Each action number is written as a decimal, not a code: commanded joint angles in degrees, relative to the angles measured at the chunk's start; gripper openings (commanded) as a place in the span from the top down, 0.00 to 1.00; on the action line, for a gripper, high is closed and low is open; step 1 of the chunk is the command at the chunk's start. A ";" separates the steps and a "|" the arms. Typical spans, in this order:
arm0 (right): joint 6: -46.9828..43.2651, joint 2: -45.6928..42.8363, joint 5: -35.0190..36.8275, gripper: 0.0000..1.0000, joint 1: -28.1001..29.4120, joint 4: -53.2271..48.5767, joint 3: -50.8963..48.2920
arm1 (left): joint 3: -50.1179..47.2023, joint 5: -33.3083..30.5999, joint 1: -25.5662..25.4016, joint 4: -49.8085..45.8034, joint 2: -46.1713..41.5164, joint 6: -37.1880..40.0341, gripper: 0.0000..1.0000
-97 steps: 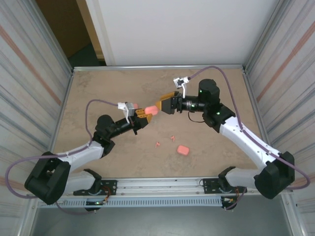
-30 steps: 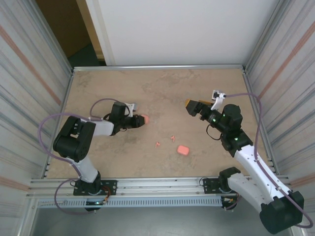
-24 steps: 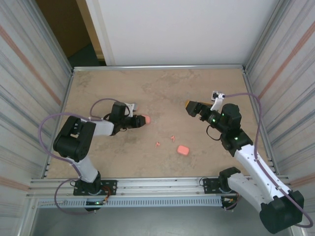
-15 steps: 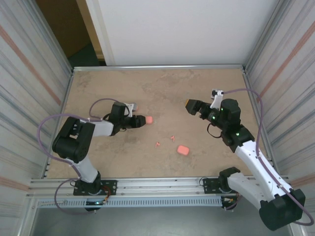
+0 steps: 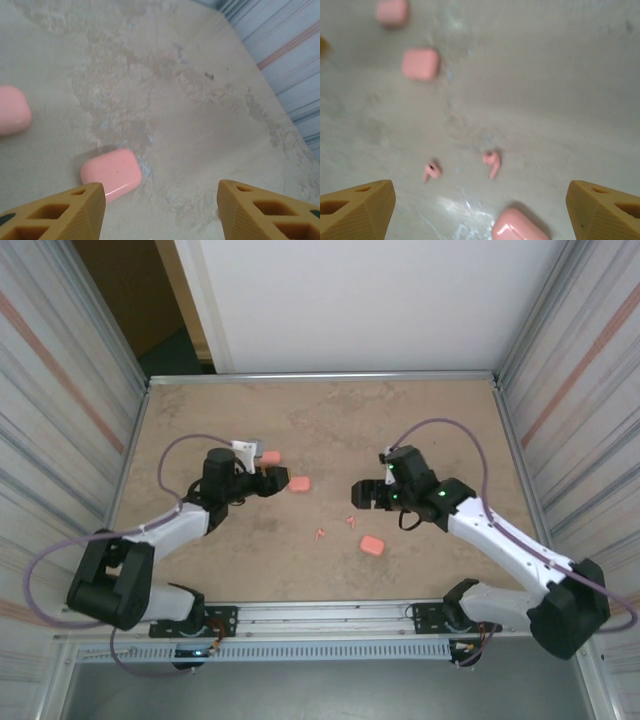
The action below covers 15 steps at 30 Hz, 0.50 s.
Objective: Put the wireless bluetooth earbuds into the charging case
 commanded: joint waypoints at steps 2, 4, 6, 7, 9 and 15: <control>-2.93 5.48 3.62 0.14 3.42 -2.97 0.00 | -2.85 -4.50 0.83 2.19 -5.53 3.44 0.37; -3.46 8.07 2.18 0.16 3.67 -1.20 -0.73 | -3.86 -5.32 1.20 2.38 -7.38 3.86 0.37; -3.67 10.17 1.10 0.17 3.73 0.49 -1.71 | -4.88 -5.88 1.47 2.74 -8.88 3.93 0.36; -3.64 10.97 0.75 0.17 3.72 1.04 -2.00 | -5.32 -6.06 1.52 2.87 -9.50 3.94 0.36; -3.45 12.52 0.37 0.18 3.73 0.98 -2.29 | -6.02 -6.41 1.73 2.67 -10.46 3.97 0.36; -1.95 16.18 -3.21 0.19 3.98 0.54 -3.38 | -6.85 -6.87 2.07 2.39 -11.48 4.15 0.35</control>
